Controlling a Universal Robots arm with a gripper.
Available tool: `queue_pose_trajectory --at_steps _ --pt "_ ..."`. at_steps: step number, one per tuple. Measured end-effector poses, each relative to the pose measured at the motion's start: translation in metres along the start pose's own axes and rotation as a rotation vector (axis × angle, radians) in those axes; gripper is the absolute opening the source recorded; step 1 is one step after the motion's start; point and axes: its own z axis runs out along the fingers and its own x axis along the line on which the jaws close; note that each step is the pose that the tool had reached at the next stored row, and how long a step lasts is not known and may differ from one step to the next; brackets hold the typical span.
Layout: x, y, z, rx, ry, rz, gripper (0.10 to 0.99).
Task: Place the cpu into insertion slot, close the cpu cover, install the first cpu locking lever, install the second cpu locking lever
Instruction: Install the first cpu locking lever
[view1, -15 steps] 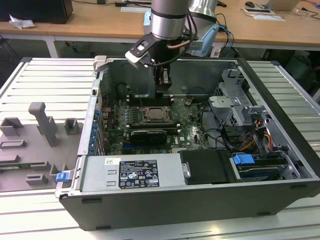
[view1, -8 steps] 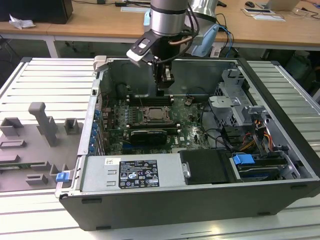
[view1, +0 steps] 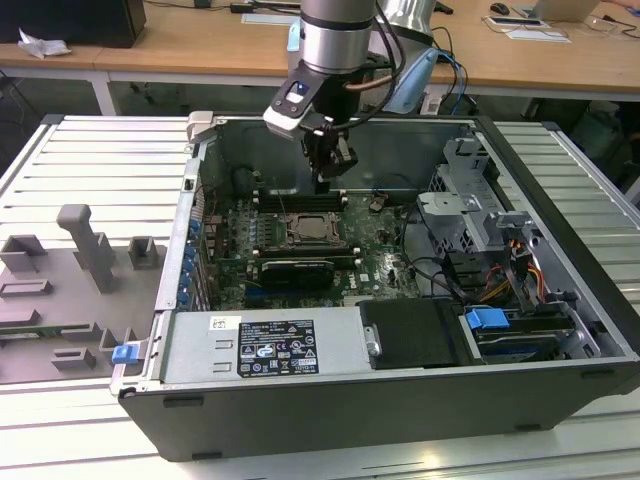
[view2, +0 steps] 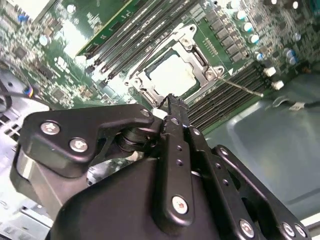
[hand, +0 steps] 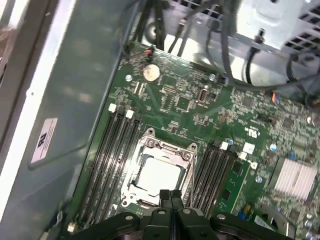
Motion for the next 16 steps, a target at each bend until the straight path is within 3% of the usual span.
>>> queue_pose_trajectory --at_steps 9,16 --pt "0.0000 0.0000 0.0007 -0.009 -0.0034 -0.226 0.106" --pt "0.0001 0.0000 0.0010 -0.018 -0.0004 -0.399 0.106"
